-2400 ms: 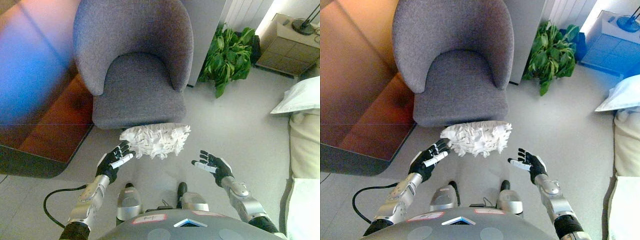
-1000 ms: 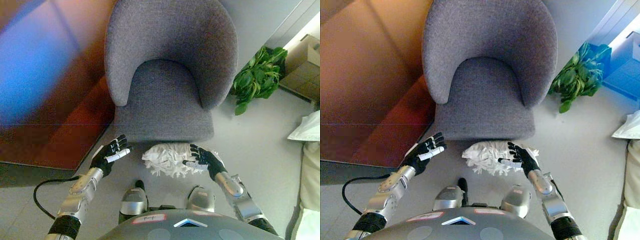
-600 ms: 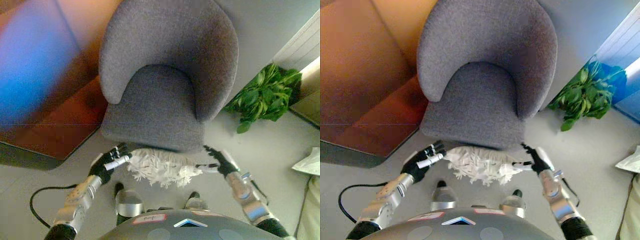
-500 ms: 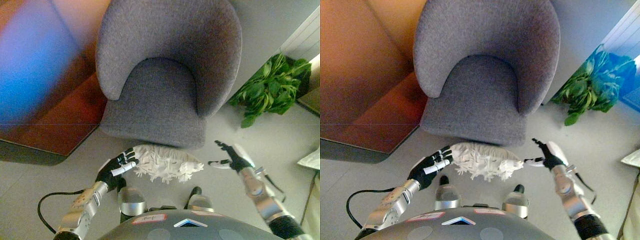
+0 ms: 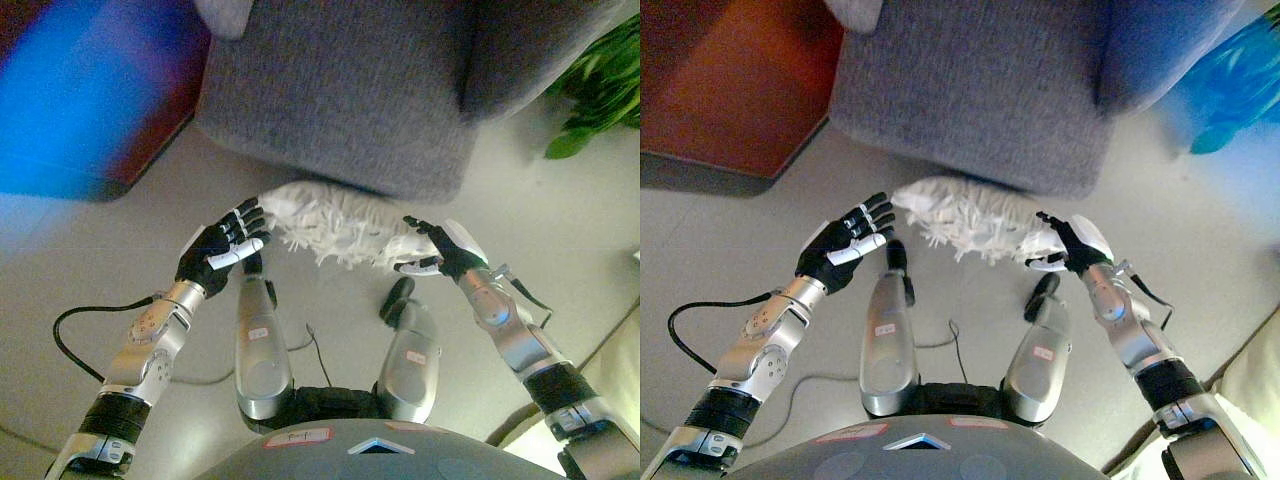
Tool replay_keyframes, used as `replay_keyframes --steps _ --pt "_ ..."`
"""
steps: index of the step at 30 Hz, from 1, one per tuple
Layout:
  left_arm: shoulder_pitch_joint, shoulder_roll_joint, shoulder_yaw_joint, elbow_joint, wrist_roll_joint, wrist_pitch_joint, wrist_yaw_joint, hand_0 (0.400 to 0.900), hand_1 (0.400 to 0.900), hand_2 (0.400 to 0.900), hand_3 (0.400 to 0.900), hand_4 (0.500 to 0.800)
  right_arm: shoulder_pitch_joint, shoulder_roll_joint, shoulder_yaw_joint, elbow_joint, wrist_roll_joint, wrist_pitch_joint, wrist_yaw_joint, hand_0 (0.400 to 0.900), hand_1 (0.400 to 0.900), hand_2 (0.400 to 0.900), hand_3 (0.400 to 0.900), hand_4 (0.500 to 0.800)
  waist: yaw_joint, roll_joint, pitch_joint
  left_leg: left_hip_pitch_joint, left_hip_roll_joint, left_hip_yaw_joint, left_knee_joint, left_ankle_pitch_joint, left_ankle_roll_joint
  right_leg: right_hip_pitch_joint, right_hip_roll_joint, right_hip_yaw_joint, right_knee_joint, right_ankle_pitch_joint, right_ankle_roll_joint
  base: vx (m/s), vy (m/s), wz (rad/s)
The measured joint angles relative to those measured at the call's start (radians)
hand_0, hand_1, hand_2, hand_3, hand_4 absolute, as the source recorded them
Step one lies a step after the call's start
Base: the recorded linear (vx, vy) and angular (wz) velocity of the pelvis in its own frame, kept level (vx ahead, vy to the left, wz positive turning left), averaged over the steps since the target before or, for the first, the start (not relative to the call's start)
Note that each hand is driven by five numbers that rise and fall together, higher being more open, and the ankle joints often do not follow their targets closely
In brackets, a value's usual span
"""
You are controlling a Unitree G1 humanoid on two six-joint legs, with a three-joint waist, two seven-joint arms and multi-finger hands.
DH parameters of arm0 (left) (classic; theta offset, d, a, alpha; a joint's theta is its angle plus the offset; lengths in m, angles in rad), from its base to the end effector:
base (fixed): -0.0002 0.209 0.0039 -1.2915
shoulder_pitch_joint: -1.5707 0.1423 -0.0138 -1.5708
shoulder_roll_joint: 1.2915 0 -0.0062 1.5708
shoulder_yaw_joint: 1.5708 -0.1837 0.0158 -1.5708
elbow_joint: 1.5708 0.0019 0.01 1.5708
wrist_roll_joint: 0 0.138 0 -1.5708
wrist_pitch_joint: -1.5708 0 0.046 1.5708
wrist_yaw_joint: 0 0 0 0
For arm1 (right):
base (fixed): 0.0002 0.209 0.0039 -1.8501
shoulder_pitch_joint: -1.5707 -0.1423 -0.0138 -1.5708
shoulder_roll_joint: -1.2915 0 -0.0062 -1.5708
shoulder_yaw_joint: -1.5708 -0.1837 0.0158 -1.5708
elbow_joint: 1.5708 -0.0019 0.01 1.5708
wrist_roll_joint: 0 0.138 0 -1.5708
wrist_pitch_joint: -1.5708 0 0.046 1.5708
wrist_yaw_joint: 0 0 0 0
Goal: Pick up the pillow and put it on the sofa.
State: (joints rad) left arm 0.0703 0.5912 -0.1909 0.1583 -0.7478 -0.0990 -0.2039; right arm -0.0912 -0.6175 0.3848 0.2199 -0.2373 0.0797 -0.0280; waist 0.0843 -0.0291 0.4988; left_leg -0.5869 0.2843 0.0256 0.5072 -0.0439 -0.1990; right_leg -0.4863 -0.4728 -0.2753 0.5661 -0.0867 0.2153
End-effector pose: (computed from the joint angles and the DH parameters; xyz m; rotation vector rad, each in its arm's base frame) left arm 0.1809 0.2447 0.0258 -0.1667 0.1940 -0.2232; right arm 0.2060 -0.2213 0.0217 -0.9169 0.2639 0.2690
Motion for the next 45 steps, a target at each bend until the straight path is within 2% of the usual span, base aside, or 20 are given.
replay_keyframes --steps 2,10,15,16,17,20,23,31,39,45 --pt "0.0 -0.001 -0.024 0.0 -0.006 -0.019 0.016 0.9 0.9 0.9 0.9 0.8 -0.011 0.002 0.013 -0.002 0.023 0.001 0.0 0.9 0.9 0.9 0.9 0.8 0.001 0.001 0.004 -0.042 -0.004 -0.004 0.032 -0.002 0.007 -0.041 -0.01 0.011 0.03 -0.002 0.001 -0.14 0.035 0.06" --pt "-0.067 -0.003 -0.05 -0.005 -0.017 -0.074 0.047 0.9 0.9 0.9 0.9 0.8 -0.097 0.001 0.008 -0.004 0.067 -0.001 -0.044 0.9 0.9 0.9 0.9 0.8 -0.002 0.011 0.008 -0.186 -0.002 -0.008 0.116 0.002 0.019 -0.186 -0.029 0.037 0.12 -0.006 -0.004 -0.12 0.054 0.05" --pt "-0.1 -0.003 -0.064 -0.027 -0.035 -0.11 0.06 0.9 0.9 0.9 0.9 0.8 -0.144 0.0 0.002 -0.004 0.065 -0.007 -0.158 0.9 0.9 0.9 0.9 0.8 -0.016 0.025 0.015 -0.302 -0.003 -0.008 0.198 -0.005 0.032 -0.294 -0.05 0.056 0.21 -0.029 -0.008 -0.08 0.044 0.09" --pt "-0.1 -0.003 -0.064 -0.027 -0.035 -0.111 0.061 0.9 0.9 0.9 0.9 0.8 -0.145 0.0 0.002 -0.004 0.065 -0.007 -0.16 0.9 0.9 0.9 0.9 0.8 -0.016 0.025 0.015 -0.304 -0.004 -0.009 0.2 -0.006 0.032 -0.295 -0.05 0.056 0.211 -0.03 -0.008 -0.03 0.053 0.06" --pt "-0.102 -0.002 -0.064 -0.04 -0.035 -0.118 0.066 0.9 0.9 0.9 0.9 0.8 -0.164 -0.001 -0.002 -0.004 0.064 -0.008 -0.209 0.9 0.9 0.9 0.9 0.8 -0.03 0.026 0.017 -0.342 -0.003 -0.009 0.235 -0.012 0.038 -0.332 -0.065 0.061 0.252 -0.044 -0.008 -0.03 0.053 0.05" --pt "-0.11 -0.003 -0.065 -0.052 -0.035 -0.12 0.066 0.9 0.9 0.9 0.9 0.8 -0.186 -0.001 -0.018 -0.005 0.05 -0.008 -0.243 0.9 0.9 0.9 0.9 0.8 -0.028 0.03 0.018 -0.399 0.003 -0.012 0.298 -0.029 0.042 -0.394 -0.071 0.089 0.309 -0.058 -0.01 -0.01 0.045 0.07" --pt "-0.116 -0.004 -0.066 -0.053 -0.037 -0.12 0.064 0.9 0.9 0.9 0.9 0.8 -0.198 -0.002 -0.024 -0.005 0.029 -0.006 -0.247 0.9 0.9 0.9 0.9 0.8 -0.028 0.036 0.021 -0.433 0.003 -0.016 0.325 -0.031 0.043 -0.432 -0.082 0.108 0.346 -0.068 -0.01 0.0 0.013 0.08" --pt "-0.121 -0.003 -0.08 -0.055 -0.046 -0.121 0.062 0.9 0.9 0.9 0.9 0.8 -0.228 -0.006 -0.027 -0.005 0.012 0.006 -0.254 0.9 0.9 0.9 0.9 0.8 -0.027 0.038 0.022 -0.497 0.002 -0.02 0.351 -0.027 0.048 -0.5 -0.097 0.111 0.392 -0.079 -0.014 0.02 -0.007 0.09" --pt "-0.142 -0.002 -0.097 -0.058 -0.054 -0.121 0.047 0.9 0.9 0.9 0.9 0.8 -0.327 -0.003 -0.015 0.054 -0.011 0.07 -0.225 0.9 0.9 0.9 0.9 0.8 -0.023 0.041 0.022 -0.578 0.003 -0.048 0.458 -0.05 0.038 -0.573 -0.132 0.133 0.537 -0.149 -0.02 0.03 -0.01 0.12" --pt "-0.142 -0.003 -0.099 -0.06 -0.053 -0.118 0.03 0.9 0.9 0.9 0.9 0.8 -0.385 -0.004 -0.011 0.078 -0.013 0.137 -0.174 0.9 0.9 0.9 0.9 0.8 0.003 0.042 0.023 -0.62 0.005 -0.077 0.531 -0.064 0.021 -0.628 -0.143 0.165 0.646 -0.2 -0.029 0.05 -0.015 0.09"
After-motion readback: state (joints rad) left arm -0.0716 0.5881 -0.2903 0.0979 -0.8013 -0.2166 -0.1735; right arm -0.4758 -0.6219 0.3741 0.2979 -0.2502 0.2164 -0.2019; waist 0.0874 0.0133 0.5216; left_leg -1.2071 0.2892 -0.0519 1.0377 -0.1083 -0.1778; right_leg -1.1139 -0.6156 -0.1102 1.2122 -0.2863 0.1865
